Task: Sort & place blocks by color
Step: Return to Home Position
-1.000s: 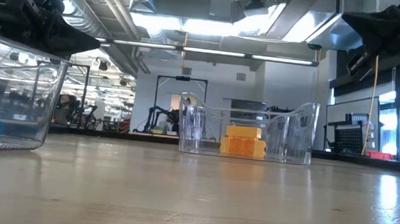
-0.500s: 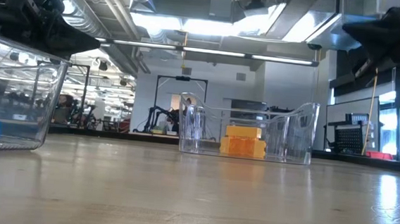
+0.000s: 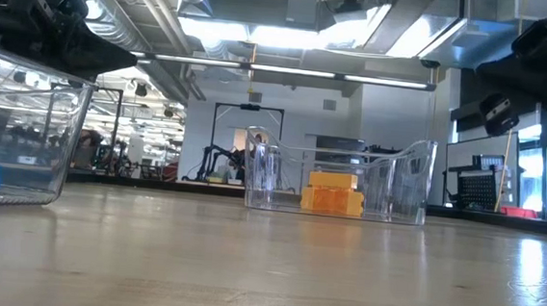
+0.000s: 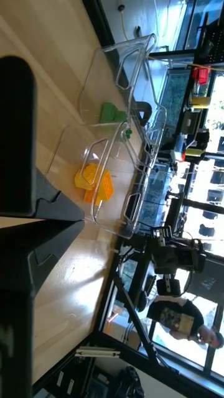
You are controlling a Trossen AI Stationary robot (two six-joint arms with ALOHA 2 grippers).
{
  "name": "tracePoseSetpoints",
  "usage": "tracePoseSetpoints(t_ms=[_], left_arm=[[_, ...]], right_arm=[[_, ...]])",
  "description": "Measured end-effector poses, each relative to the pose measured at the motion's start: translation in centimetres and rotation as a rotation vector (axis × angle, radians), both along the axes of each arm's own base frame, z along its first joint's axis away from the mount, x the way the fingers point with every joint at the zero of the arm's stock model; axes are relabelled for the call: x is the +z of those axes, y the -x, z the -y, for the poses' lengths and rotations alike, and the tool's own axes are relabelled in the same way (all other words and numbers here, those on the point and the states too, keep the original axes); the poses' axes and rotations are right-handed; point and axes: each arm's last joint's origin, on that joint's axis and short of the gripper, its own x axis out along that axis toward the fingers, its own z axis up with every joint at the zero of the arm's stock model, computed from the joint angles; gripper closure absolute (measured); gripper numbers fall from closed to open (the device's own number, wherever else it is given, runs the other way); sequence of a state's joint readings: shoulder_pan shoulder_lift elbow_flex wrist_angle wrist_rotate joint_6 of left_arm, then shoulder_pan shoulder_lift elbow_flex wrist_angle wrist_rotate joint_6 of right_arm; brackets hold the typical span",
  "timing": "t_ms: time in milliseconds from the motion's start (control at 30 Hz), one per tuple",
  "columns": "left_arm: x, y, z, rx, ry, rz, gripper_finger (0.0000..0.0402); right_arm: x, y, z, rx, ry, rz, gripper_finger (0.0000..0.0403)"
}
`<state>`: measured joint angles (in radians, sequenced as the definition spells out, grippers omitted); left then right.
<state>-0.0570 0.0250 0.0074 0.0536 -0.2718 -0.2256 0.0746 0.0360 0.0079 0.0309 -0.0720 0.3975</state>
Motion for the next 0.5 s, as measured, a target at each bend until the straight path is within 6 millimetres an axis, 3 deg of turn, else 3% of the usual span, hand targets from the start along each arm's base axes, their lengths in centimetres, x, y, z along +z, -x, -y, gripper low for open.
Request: tracePoseSetpoints(t_ms=[500], left_arm=[[0.00, 0.00, 0.00, 0.000, 0.000, 0.000, 0.0401]], right_arm=[[0.01, 0.00, 0.00, 0.001, 0.062, 0.009, 0.0384]])
